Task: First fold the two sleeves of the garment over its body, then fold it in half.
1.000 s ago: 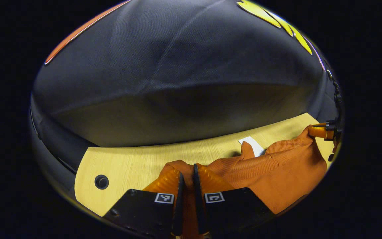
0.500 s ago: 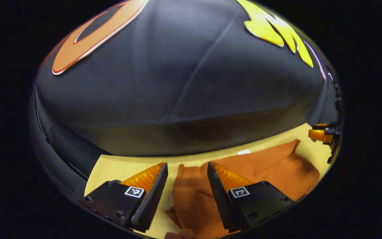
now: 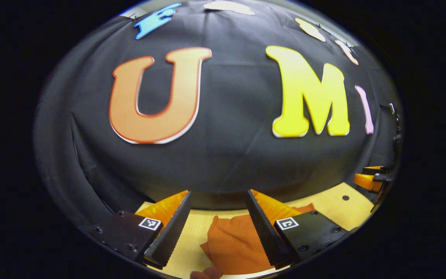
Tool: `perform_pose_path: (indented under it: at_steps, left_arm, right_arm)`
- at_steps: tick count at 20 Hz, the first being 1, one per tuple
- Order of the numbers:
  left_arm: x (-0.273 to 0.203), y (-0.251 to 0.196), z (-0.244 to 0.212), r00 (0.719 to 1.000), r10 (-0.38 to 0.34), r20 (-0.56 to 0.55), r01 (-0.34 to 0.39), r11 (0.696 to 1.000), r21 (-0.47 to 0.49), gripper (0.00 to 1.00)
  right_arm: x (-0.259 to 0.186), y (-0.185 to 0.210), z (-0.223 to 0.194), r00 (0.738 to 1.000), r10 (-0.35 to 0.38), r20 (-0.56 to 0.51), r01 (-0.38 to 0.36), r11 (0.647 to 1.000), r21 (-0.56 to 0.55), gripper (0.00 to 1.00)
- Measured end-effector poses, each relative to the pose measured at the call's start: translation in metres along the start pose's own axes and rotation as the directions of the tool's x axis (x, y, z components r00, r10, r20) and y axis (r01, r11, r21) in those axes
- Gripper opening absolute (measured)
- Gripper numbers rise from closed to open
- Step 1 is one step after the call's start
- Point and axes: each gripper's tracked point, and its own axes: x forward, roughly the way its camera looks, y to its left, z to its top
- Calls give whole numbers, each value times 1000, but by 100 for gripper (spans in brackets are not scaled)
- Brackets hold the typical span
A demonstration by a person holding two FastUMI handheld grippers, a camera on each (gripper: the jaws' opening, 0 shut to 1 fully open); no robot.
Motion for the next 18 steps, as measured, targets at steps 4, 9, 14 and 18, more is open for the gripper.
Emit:
perform_pose_path:
  at_steps: [4, 9, 14, 18]
  left_arm:
    - [-79, 5, 41, 998, 21, 57, -21, 1000, -7, 93]
    - [-164, -8, 58, 994, 17, 111, -16, 1000, -12, 88]
    - [-222, -28, 42, 990, -5, 142, 11, 999, -40, 100]
    - [-248, -44, 27, 986, -29, 161, 32, 999, -16, 97]
  right_arm:
    - [-81, 19, 58, 992, 15, 129, -18, 999, 26, 70]
    - [-181, 43, 79, 975, 35, 221, -38, 999, 8, 73]
    - [-233, 57, 55, 970, 26, 242, -26, 1000, -5, 78]
    - [-259, 62, 31, 974, 36, 224, -44, 998, 33, 77]
